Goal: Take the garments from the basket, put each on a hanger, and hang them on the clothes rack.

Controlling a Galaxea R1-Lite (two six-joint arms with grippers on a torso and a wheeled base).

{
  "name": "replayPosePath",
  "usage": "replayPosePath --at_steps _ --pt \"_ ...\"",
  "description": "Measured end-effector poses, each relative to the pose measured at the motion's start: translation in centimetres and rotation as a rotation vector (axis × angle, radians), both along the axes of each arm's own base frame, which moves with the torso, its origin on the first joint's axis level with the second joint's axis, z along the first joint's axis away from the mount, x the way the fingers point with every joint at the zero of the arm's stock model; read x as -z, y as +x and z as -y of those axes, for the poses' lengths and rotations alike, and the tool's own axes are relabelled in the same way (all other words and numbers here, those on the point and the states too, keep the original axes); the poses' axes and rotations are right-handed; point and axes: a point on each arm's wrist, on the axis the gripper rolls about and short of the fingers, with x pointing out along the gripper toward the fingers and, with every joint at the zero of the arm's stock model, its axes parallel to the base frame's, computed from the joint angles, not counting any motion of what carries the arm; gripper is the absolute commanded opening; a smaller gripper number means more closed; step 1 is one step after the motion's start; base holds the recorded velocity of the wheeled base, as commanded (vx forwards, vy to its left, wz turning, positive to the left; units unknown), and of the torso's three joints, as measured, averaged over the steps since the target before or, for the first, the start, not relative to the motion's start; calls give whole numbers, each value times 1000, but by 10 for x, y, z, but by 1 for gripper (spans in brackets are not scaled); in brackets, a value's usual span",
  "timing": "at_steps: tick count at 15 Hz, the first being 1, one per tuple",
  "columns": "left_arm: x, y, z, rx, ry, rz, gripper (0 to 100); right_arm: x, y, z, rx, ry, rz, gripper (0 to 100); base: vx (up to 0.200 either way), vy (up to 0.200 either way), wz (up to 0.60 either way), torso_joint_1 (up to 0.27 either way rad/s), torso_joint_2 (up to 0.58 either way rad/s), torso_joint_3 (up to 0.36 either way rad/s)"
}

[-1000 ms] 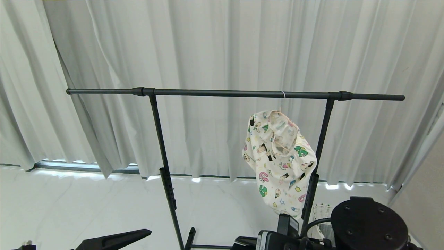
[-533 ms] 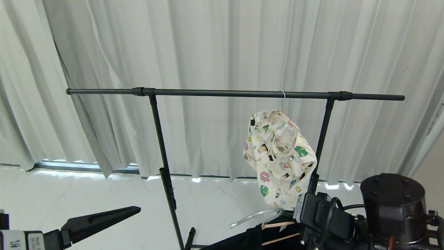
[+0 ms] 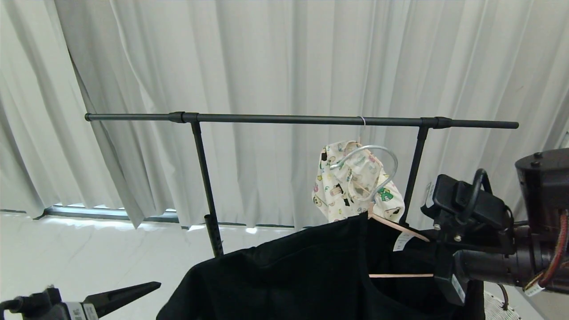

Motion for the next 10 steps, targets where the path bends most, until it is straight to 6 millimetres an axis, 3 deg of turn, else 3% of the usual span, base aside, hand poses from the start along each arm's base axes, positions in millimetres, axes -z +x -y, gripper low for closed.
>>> replayPosePath --at_steps 3,9,10 --pt "8 3 -5 -45 27 -24 100 -9 -12 1 -64 37 15 0 0 0 0 0 0 0" --pt "8 8 -12 -122 11 -28 100 -8 -27 -1 -129 44 21 0 0 0 0 0 0 0" --pt "9 7 -13 -92 0 -38 0 -8 -28 -1 -131 44 21 0 0 0 0 0 0 0"
